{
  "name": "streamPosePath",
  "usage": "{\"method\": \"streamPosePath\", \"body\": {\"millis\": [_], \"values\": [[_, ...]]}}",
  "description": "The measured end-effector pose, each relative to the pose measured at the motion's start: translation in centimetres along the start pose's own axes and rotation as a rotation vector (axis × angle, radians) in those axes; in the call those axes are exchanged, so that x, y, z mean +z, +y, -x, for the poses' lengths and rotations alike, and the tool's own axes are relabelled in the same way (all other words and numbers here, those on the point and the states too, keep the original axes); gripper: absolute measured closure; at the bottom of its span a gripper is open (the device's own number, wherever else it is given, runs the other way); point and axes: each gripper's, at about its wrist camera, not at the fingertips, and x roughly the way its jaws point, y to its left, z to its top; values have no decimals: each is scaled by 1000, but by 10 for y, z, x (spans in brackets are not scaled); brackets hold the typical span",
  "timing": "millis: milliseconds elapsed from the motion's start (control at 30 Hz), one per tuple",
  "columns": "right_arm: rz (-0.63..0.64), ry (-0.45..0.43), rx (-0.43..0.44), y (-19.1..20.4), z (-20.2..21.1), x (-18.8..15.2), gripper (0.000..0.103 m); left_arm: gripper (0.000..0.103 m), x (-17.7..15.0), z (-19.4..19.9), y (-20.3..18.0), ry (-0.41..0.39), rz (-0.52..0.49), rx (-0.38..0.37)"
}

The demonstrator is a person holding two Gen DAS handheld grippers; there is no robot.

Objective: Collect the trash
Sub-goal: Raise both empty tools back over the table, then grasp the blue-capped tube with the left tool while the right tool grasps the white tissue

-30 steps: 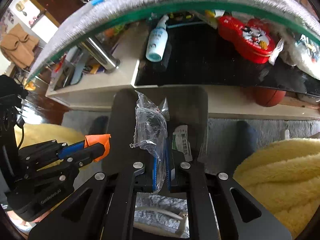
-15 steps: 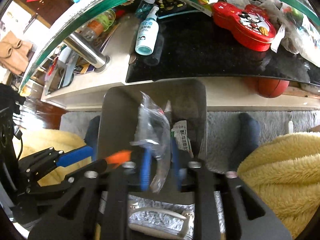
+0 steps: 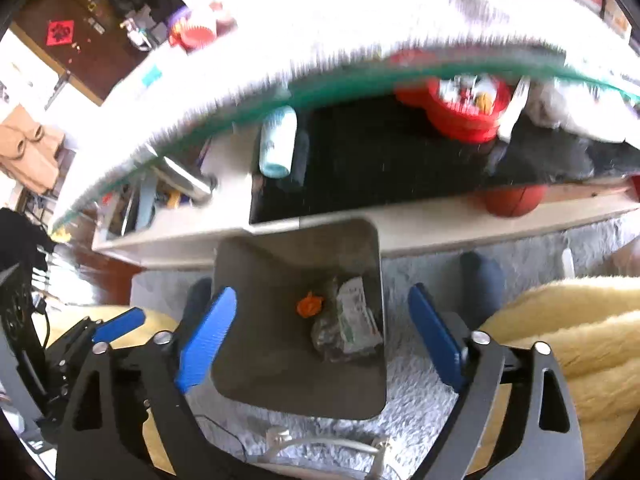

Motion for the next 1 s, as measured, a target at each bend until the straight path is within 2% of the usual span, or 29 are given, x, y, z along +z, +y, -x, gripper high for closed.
{"method": "streamPosePath", "body": {"millis": [267,433,733,900,967,1000], "values": [[48,-146,23,14,55,51,11,8,41,39,14,-95,22,5],[101,-198,-2,24,66,91,11,8,75,51,24,-135,22,32],[189,-215,-39,44,41,152,11,8,145,53,50,-180,22,77],[191,-209,-26,47,19,176,12,8,177,39,66,-186,48,66],[191,-210,-20,49,10,182,15,8,187,32,69,-184,52,66],[193,-207,-16,50,6,185,21,9,192,28,70,-184,50,65]]}}
